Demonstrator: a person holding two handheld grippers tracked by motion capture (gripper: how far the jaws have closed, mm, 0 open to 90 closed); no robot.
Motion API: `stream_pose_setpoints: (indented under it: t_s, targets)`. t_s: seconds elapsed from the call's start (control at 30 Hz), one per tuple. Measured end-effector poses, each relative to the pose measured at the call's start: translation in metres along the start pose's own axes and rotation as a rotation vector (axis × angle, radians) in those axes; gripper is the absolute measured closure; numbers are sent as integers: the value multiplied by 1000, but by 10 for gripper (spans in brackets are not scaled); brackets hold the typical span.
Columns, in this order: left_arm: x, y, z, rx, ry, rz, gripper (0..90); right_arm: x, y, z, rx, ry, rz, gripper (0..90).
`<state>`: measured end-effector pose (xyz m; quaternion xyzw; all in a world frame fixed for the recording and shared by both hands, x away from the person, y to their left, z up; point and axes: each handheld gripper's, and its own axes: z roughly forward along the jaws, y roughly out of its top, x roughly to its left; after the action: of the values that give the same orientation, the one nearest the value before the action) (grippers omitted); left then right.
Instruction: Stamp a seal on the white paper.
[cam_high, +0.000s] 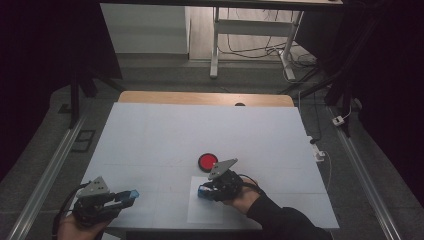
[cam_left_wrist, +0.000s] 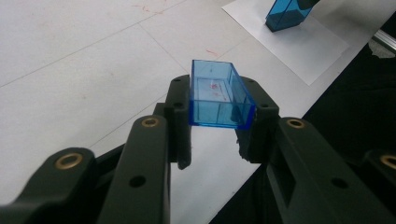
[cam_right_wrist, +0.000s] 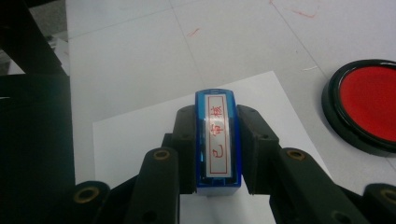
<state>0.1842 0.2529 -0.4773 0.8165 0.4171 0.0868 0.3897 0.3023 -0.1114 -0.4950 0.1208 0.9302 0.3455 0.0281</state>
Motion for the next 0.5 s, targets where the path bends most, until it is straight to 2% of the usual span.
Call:
stream_pose_setpoints:
  t_s: [0.3,0.5]
  targets:
    - [0,0,0,1,0,0,684,10,0,0,6,-48,-53,707]
    - [0,0,0,1,0,1,684,19,2,1,17,-92,-107,707]
